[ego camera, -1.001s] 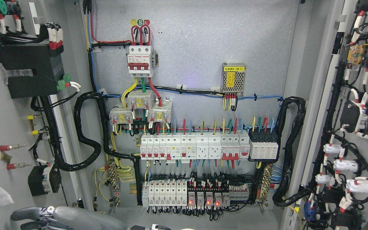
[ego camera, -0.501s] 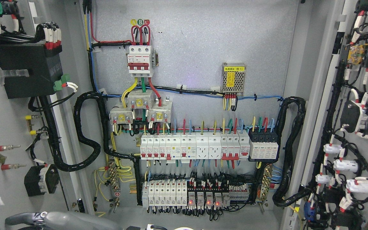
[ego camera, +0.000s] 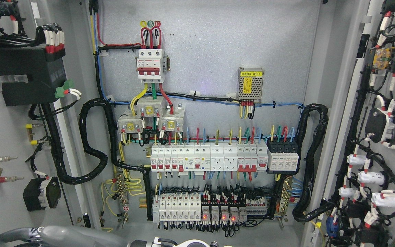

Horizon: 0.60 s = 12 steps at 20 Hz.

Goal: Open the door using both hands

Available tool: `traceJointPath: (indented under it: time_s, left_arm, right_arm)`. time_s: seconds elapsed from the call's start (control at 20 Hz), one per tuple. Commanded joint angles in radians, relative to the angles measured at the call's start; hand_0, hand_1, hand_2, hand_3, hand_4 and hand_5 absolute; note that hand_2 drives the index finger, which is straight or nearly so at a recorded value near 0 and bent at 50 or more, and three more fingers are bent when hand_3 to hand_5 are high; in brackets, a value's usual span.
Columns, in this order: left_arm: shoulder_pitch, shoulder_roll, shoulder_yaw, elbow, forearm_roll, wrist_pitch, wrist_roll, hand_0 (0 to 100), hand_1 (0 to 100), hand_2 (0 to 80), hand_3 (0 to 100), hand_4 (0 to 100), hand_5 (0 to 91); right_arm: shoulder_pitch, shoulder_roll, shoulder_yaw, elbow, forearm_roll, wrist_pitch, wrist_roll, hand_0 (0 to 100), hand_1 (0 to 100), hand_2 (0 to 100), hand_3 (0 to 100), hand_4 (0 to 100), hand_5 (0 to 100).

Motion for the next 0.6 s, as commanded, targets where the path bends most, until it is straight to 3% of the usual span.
traceJointPath:
  time_s: [0.0,0.55]
  left_arm:
    - [0.0,0.021,0.0,-0.005,0.0,0.0,0.001,29,0,2.7,3,4,0.0]
    - [0.0,0.021,0.0,-0.005,0.0,0.0,0.001,29,0,2.7,3,4,0.0]
  right_arm:
    - [-0.018,0.0,0.035,0.022,-0.019,0.0,-0.003,22,0,0,0,0,0]
    - [-0.053,0.0,0.052,0.034,-0.021,0.0,-0.003,22,0,0,0,0,0]
